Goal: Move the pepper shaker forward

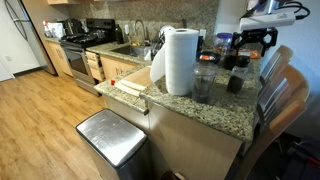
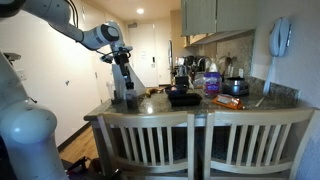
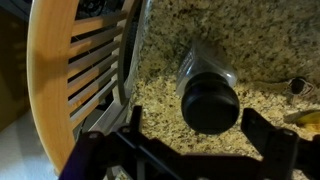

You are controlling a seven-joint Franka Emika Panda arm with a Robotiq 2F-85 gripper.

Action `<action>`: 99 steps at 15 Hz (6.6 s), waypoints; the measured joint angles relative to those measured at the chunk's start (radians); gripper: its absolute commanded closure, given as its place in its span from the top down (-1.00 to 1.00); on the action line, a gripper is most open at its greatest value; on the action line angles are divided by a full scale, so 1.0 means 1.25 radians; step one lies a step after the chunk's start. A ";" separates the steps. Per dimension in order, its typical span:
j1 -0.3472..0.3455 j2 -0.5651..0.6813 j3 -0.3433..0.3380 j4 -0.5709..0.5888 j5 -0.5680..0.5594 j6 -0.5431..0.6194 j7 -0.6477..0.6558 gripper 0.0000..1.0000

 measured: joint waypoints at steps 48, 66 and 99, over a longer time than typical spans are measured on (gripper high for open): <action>-0.035 0.123 -0.148 0.350 -0.097 0.027 0.150 -0.34; 0.082 0.254 -0.111 0.393 -0.112 0.104 0.141 -0.34; 0.069 0.627 -0.147 0.892 -0.005 -0.181 0.119 -0.34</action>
